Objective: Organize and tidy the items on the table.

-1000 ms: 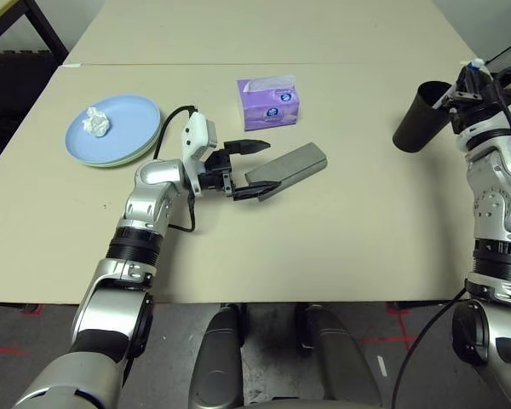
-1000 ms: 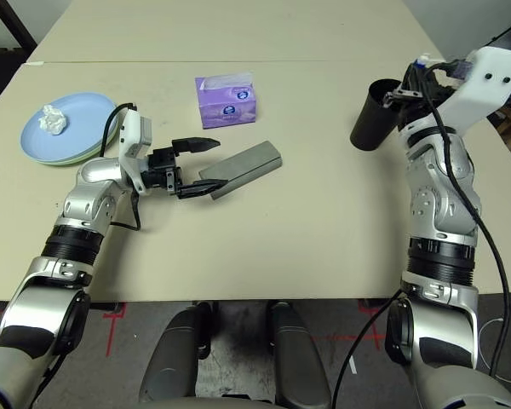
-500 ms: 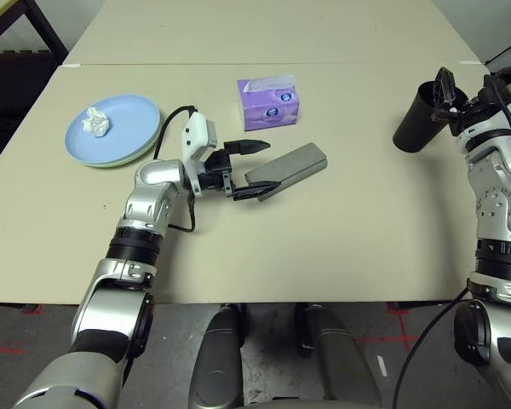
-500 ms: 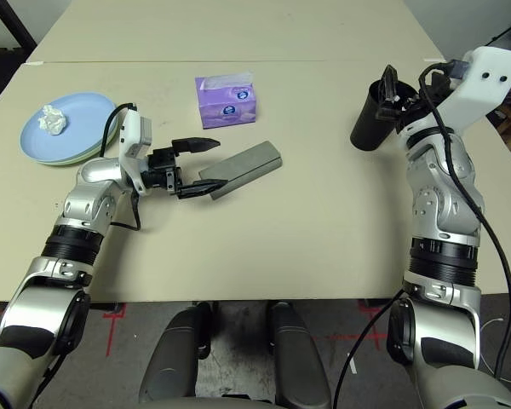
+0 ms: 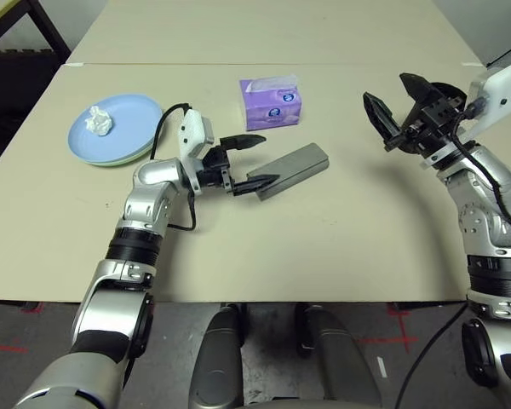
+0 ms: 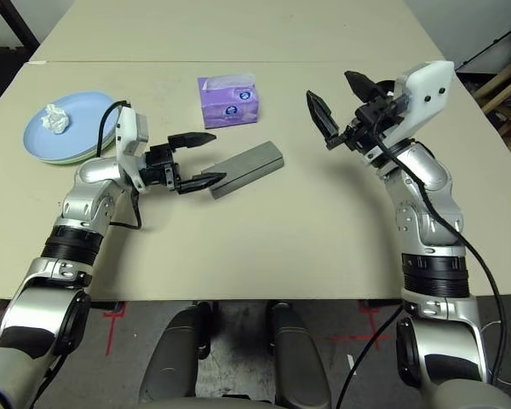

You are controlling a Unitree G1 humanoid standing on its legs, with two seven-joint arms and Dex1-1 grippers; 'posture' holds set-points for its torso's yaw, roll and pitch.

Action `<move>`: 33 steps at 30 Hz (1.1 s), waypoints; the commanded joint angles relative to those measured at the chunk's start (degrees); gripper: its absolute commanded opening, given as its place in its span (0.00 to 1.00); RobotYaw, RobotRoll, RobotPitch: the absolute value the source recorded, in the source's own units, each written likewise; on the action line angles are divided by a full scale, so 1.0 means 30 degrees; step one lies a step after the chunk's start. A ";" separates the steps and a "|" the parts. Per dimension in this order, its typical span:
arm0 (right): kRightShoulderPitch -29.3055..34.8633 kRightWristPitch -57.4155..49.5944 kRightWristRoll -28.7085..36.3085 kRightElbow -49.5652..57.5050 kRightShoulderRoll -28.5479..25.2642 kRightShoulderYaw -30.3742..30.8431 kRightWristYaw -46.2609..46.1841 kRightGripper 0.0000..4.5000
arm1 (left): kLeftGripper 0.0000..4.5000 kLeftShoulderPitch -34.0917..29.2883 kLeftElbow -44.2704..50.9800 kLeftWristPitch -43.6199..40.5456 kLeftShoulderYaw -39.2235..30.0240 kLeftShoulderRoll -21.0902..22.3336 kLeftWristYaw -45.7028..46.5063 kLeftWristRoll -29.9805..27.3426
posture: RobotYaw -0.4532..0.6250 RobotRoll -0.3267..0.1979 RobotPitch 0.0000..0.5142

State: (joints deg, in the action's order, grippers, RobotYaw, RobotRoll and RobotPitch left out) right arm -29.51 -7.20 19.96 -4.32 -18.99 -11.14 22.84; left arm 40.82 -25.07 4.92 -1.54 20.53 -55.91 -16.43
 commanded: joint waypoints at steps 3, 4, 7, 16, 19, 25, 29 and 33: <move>0.1310 0.1163 -0.0954 -0.0825 0.1556 -0.0218 -0.2063 1.00 | 1.00 -0.1905 0.2416 0.0046 -0.1629 -0.0650 0.5809 0.1046 | 0.54 0.62 0.36; 0.1570 0.1379 -0.1056 -0.0851 0.1707 -0.0215 -0.2183 1.00 | 1.00 -0.2333 0.2967 0.0124 -0.2048 -0.0819 0.7138 0.1293 | 0.54 0.62 0.36; 0.2394 0.2182 -0.1212 -0.0682 0.2004 -0.0136 -0.2224 1.00 | 1.00 -0.3959 0.4973 0.0457 -0.3136 -0.1295 1.0212 0.1842 | 0.55 0.62 0.35; 0.3467 0.3003 -0.0182 -0.0772 -0.0064 -0.2426 -0.1426 1.00 | 1.00 -0.7971 0.8502 -0.1059 -0.5984 -0.0241 1.3969 0.1769 | 0.57 0.62 0.37; 0.3392 0.3164 0.0077 -0.1302 -0.0624 -0.2738 -0.0850 1.00 | 1.00 -0.8792 0.8336 -0.1805 -0.6919 0.0533 1.4260 0.1462 | 0.57 0.62 0.37; 0.1891 0.4110 -0.0294 -0.3335 -0.0381 -0.2803 -0.1248 1.00 | 1.00 -0.9261 0.7719 -0.2225 -0.7981 0.1214 1.5409 0.1810 | 0.58 0.62 0.37; 0.1356 0.4315 -0.0311 -0.3990 -0.0027 -0.2702 -0.1537 1.00 | 1.00 -0.9154 0.7386 -0.2187 -0.7951 0.1269 1.5261 0.1542 | 0.58 0.62 0.37; 0.1511 0.4360 -0.0190 -0.3862 0.0043 -0.3099 -0.2210 1.00 | 1.00 -0.8537 0.6292 -0.2248 -0.8583 0.1136 1.4930 0.0278 | 0.58 0.62 0.36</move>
State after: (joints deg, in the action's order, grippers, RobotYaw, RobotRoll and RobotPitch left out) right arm -25.93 5.23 19.38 -15.73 -19.10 -18.97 17.43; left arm 15.14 -4.50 -1.48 -26.21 23.92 -10.39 -13.89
